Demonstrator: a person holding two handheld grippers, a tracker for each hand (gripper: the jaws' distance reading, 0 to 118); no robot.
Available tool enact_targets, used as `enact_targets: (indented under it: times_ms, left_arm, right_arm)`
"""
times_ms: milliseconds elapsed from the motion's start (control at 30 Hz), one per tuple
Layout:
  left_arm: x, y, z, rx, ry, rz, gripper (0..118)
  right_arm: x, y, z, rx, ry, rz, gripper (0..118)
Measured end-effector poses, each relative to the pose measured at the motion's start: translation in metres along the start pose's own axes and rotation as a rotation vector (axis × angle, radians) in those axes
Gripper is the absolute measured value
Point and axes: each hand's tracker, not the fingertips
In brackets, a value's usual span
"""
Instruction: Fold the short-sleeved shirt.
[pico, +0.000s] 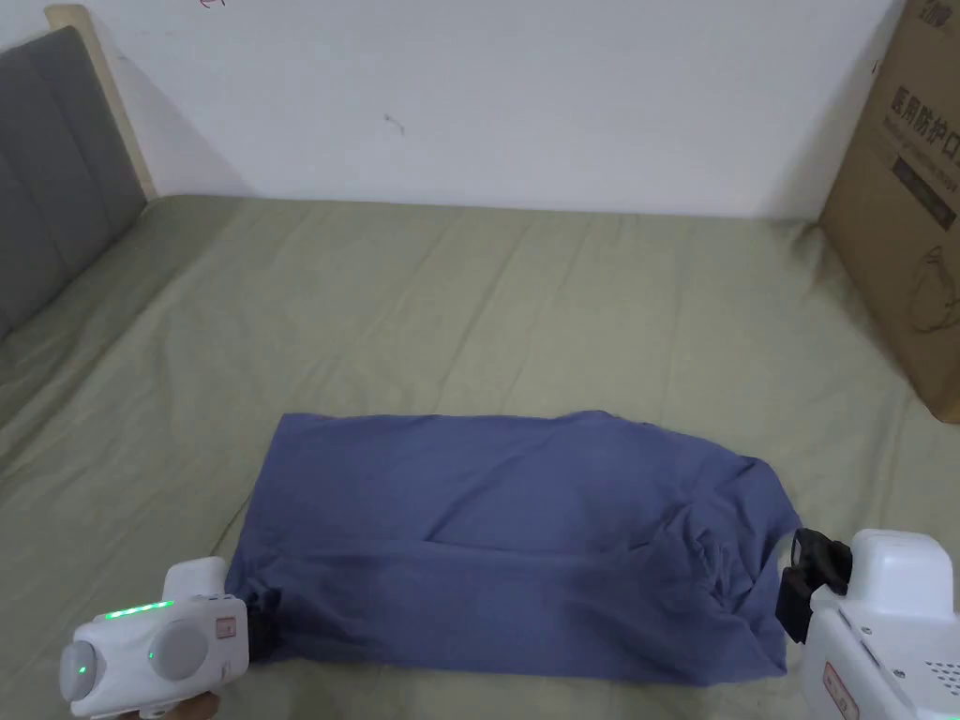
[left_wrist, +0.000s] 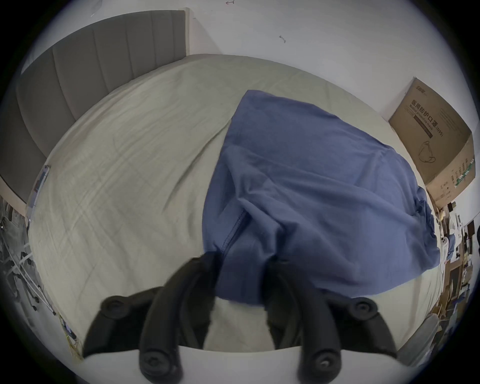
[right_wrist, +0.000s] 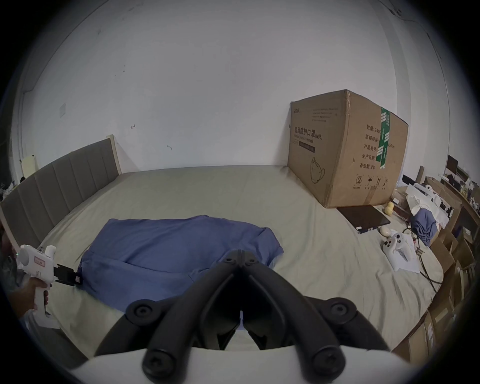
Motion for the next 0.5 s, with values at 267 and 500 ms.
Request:
enact_targets:
  times_ms: [267, 500]
  left_arm:
    - [0.006, 0.002, 0.024, 0.079, -0.098, -0.007, 5]
    - [0.003, 0.009, 0.045, 0.129, -0.109, -0.005, 5]
  right_arm:
    - [0.026, -0.030, -0.058, -0.249, -0.022, -0.052, 61]
    - [0.037, -0.086, -0.124, -0.551, -0.011, -0.184, 106]
